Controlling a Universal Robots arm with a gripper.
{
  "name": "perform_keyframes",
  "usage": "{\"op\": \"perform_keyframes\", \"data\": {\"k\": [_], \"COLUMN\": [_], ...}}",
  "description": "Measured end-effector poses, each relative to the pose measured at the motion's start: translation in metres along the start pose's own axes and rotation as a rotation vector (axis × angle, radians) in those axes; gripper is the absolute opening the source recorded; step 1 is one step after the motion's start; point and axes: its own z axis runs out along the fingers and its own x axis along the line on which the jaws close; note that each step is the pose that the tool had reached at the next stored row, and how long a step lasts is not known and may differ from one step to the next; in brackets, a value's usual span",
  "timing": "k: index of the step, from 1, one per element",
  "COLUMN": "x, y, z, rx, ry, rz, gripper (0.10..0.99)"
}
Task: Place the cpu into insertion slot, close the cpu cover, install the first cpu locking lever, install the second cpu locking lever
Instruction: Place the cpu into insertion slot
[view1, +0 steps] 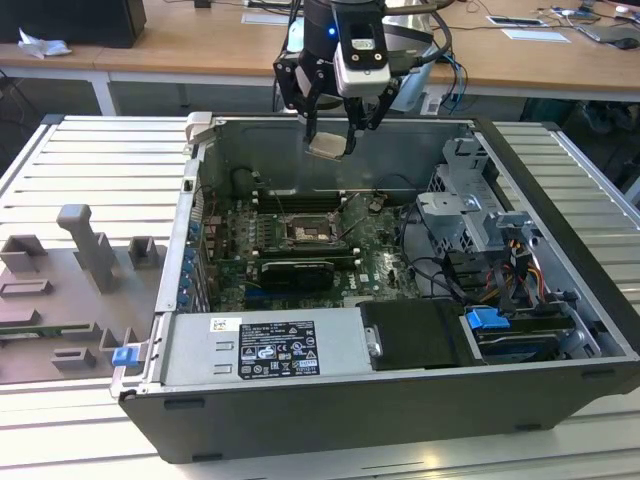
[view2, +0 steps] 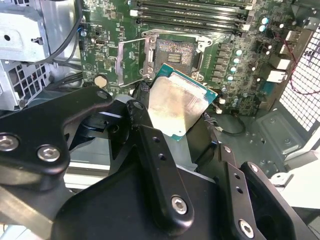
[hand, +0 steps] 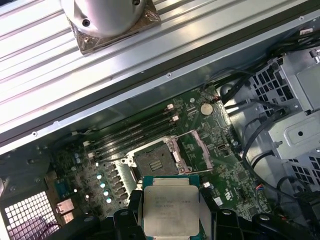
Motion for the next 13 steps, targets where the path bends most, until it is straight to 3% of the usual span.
{"op": "perform_keyframes", "data": {"k": [13], "x": [0.0000], "y": [-0.0001], "z": [0.0004], "rx": [-0.002], "ry": [-0.0072], "rz": [0.080], "gripper": [0.541]}}
